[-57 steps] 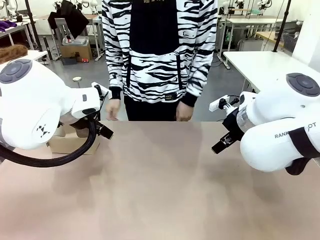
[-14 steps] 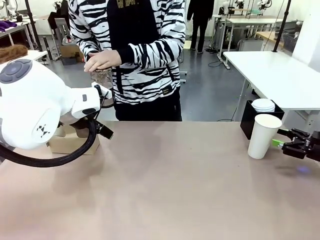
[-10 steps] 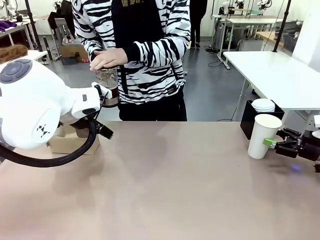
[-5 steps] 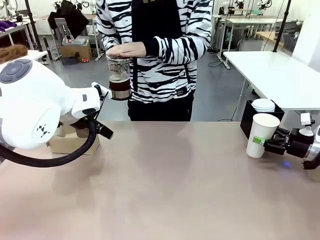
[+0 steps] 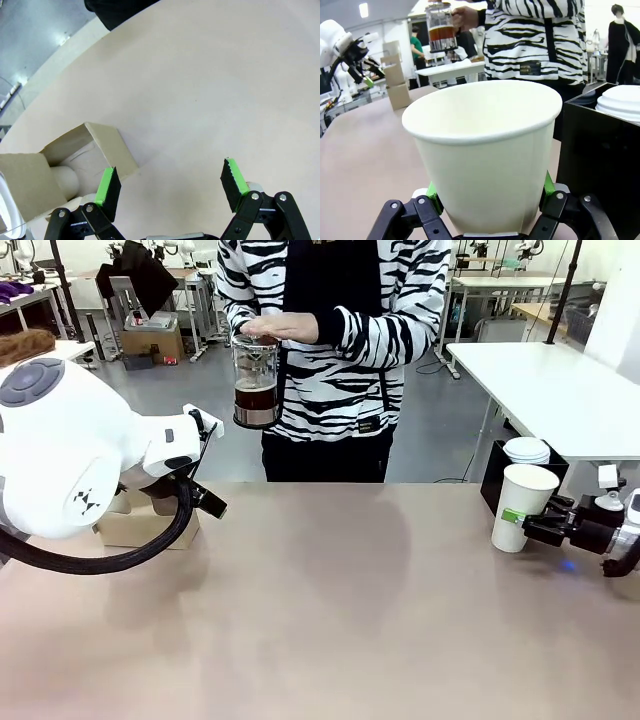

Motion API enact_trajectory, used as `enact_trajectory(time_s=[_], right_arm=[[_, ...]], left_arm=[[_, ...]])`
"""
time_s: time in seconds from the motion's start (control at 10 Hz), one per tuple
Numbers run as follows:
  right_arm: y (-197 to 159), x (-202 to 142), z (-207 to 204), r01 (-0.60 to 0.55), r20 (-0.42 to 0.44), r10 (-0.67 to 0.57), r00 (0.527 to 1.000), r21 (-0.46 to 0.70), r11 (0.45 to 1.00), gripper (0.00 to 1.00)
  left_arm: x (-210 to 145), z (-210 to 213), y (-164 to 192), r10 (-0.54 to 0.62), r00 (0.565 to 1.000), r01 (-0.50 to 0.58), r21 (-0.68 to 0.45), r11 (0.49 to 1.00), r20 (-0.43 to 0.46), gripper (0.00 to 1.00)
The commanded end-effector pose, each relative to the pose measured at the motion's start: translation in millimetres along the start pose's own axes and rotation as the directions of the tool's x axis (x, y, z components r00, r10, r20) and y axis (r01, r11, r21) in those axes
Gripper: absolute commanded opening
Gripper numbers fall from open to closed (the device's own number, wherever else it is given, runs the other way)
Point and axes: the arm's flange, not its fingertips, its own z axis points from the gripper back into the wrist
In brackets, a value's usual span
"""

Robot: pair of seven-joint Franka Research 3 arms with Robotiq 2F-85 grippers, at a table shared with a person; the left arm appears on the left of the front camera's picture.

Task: Pour a drink into a cup and package it in a carrier.
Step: Pick up the 600 ml Paper Cup and place it in the middle top area of the table.

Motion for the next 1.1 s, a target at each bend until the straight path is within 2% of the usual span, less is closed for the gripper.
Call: enact_trajectory(time_s=[0.0, 0.1, 0.2, 0.5, 0.6, 0.8, 1.0], right_arm=[[1, 0, -1, -0.001, -0.003, 0.001, 1.0, 0.001, 1.0, 0.83], [0, 0, 0, 0.0, 0.0, 0.0, 1.0, 0.0, 1.0, 0.83], [16, 13, 4, 0.002, 0.008, -0.002, 1.0, 0.002, 1.0, 0.83], [52, 82, -33, 0.009, 0.009, -0.009, 1.0, 0.026, 1.0, 0.83], [59, 100, -59, 0.019, -0.005, -0.019, 1.0, 0.05, 0.999, 0.83], [69, 115, -138, 0.049, -0.03, -0.046, 0.999, 0.119, 0.992, 0.83], [74, 102, -223, 0.07, -0.048, -0.064, 0.997, 0.138, 0.988, 0.83]], left_arm=[[0, 2, 0, -0.001, 1.0, 0.001, 0.0, 1.0, 0.004, 1.0], [0, 2, 0, -0.001, 1.0, 0.001, 0.0, 1.0, 0.004, 1.0], [0, 2, 0, -0.001, 1.0, 0.001, 0.0, 1.0, 0.004, 1.0], [0, 2, 0, -0.001, 1.0, 0.001, 0.0, 1.0, 0.004, 1.0], [0, 2, 0, -0.001, 1.0, 0.001, 0.0, 1.0, 0.004, 1.0], [0, 2, 0, -0.001, 1.0, 0.001, 0.0, 1.0, 0.004, 1.0], [0, 2, 0, -0.001, 1.0, 0.001, 0.0, 1.0, 0.004, 1.0]])
